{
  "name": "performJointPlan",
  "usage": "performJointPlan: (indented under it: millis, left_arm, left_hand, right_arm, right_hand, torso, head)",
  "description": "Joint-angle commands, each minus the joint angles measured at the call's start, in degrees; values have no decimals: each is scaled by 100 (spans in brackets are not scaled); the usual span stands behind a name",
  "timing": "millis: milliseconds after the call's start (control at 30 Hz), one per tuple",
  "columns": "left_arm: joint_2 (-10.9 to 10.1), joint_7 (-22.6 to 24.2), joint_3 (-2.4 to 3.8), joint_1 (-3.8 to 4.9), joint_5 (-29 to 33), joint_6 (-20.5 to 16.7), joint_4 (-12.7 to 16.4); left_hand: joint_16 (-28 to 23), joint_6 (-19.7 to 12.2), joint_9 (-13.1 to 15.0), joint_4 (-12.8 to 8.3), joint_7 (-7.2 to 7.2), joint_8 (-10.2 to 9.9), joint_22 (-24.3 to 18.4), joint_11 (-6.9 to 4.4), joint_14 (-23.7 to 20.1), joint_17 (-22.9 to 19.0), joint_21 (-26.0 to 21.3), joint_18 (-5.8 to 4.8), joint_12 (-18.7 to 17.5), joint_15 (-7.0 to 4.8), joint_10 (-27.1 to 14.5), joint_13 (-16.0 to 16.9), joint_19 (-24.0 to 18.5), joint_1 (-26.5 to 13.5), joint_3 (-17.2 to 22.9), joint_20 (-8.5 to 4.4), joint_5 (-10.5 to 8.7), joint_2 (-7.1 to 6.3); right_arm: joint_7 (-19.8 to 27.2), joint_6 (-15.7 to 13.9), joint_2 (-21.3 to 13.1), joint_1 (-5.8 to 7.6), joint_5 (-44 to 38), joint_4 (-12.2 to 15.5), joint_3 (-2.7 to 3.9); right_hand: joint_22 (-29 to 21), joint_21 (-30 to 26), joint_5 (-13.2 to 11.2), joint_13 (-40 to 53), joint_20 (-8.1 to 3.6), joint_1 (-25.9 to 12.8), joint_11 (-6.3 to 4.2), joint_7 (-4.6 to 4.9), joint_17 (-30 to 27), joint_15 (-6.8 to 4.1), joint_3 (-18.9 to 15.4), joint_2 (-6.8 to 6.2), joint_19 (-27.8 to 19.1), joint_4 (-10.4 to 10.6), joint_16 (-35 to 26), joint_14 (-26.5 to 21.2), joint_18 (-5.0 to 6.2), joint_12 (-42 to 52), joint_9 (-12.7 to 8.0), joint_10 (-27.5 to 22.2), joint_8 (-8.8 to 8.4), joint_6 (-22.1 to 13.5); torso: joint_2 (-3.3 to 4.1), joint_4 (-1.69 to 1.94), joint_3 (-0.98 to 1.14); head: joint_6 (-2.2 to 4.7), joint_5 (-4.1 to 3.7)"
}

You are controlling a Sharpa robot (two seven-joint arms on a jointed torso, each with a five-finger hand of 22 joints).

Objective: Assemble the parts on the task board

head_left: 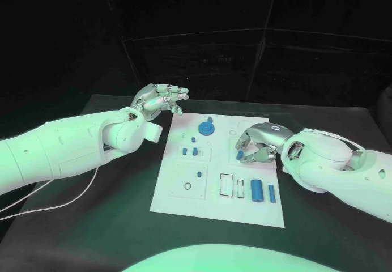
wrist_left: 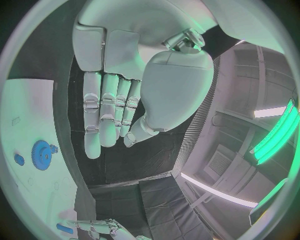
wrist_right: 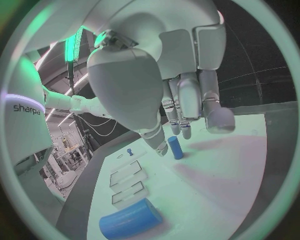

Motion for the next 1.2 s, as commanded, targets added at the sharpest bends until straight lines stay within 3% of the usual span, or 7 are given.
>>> performJointPlan:
  millis: [33,267,400,900,1033,1200]
  left_arm:
    - [10,19,3,8,14,77,-2]
    - [11,20,1,7,14,77,-7]
    - [11,19,1,7,14,78,-8]
    - [9,6,0,7,14,103,-12]
    - [6,4,0,7,14,105,-14]
    - [2,2,-1,7,14,104,-28]
  left_hand:
    - [-14,-43,-10,-33,-4,26,-10,-4,-44,-5,-34,72,17,9,-26,-5,-9,22,11,23,20,0]
    - [-13,-45,-10,-35,-2,30,-10,-3,-45,-9,-36,72,23,10,-25,-6,-9,14,12,24,19,0]
    - [-13,-45,-10,-35,-2,30,-10,-3,-45,-9,-36,72,23,10,-25,-6,-9,14,12,24,19,0]
    - [-12,-44,-10,-32,-2,35,-10,-2,-46,-12,-37,71,28,12,-25,-7,-8,5,13,25,19,4]
    - [-12,-44,-10,-32,-2,35,-10,-2,-46,-12,-37,71,28,12,-25,-7,-8,5,13,25,19,4]
    - [-12,-44,-10,-32,-2,35,-10,-2,-46,-12,-37,71,28,12,-25,-7,-8,5,13,25,19,4]
  right_arm:
    - [-41,316,26,12,-32,-14,4]
    - [-18,307,83,11,-23,-76,3]
    - [8,298,129,11,-19,-112,3]
    - [-66,188,210,9,-13,-186,1]
    - [-52,13,167,8,-8,-114,2]
    - [60,-406,34,8,116,120,4]
  right_hand:
    - [27,14,3,-5,-40,25,-21,-7,-11,-50,-4,116,30,-1,3,132,-14,50,5,138,28,113]
    - [132,81,-238,-24,-72,238,-55,-18,31,-86,302,362,97,-3,46,154,-35,15,2,443,47,363]
    - [152,96,-345,-28,-82,258,-67,-20,30,-92,451,420,112,36,54,156,-39,-44,-1,528,48,462]
    - [322,206,-428,-16,-115,313,-104,-29,86,-125,940,343,187,61,119,173,-68,-203,-3,845,30,715]
    - [389,249,-413,-15,-126,311,-113,-33,93,-133,1092,302,213,55,133,176,-79,-253,-4,915,27,772]
    - [483,304,-415,-13,-131,294,-117,-26,82,-134,1172,252,246,50,134,175,-94,-281,-6,953,20,795]
  torso:
    - [-2,-4,0]
    - [-1,-2,2]
    - [1,-3,3]
    - [-4,-3,0]
    - [-4,-4,4]
    - [-14,-3,1]
  head:
    - [-4,5]
    - [-6,1]
    - [-8,-2]
    - [-32,-6]
    - [-31,-5]
    - [-20,-9]
